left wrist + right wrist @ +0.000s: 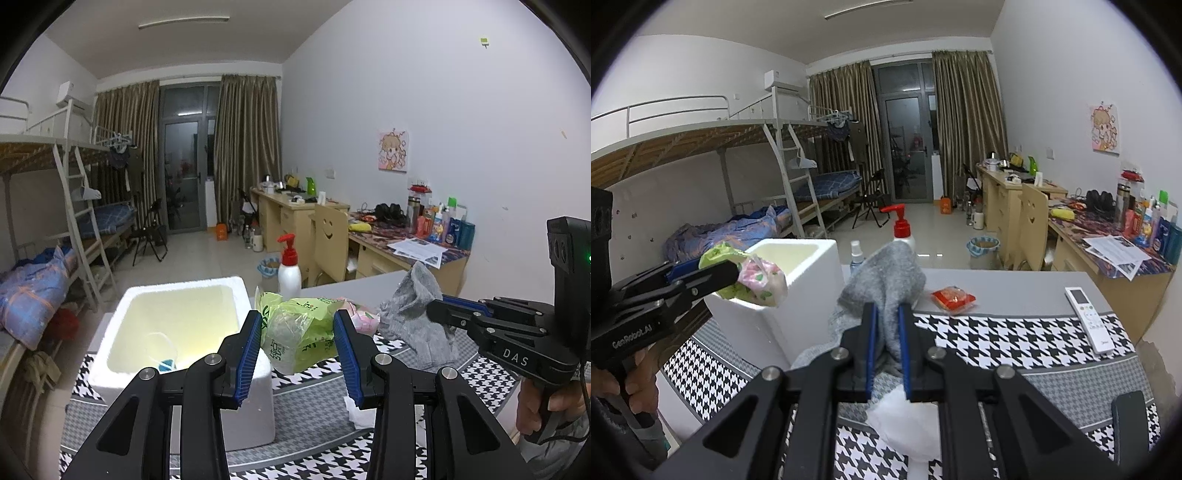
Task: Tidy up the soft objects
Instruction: 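Carry the green packet with the left tool while the right tool carries the sock to the box, then open the left gripper to drop the green packet into the white foam box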
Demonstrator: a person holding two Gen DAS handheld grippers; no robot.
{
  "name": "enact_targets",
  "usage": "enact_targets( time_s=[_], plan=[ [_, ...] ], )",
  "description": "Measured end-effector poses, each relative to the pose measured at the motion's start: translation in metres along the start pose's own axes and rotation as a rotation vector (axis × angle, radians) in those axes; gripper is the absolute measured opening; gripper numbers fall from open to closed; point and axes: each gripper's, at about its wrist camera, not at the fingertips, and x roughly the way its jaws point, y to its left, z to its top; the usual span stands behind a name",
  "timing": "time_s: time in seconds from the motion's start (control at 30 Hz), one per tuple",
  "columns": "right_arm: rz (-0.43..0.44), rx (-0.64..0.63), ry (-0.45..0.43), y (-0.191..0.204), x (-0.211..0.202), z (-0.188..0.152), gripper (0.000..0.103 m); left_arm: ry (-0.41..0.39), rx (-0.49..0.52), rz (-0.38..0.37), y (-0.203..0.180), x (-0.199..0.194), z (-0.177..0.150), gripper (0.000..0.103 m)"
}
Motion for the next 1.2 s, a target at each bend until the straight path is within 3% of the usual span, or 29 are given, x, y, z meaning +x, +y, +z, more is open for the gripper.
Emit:
enact_targets(
  time_s=[0.63, 1.2],
  plan=[
    [0.053, -0.031, -0.024, 0.019, 0.015, 0.023, 0.015, -0.035, -0.014, 0.07, 0.024, 0.004, 0.019, 0.042],
    [0.119, -0.058, -0.02, 0.04, 0.033, 0.04, 0.015, -0.045, -0.058, 0.177, 0.055, 0.006, 0.027, 0.042]
  ],
)
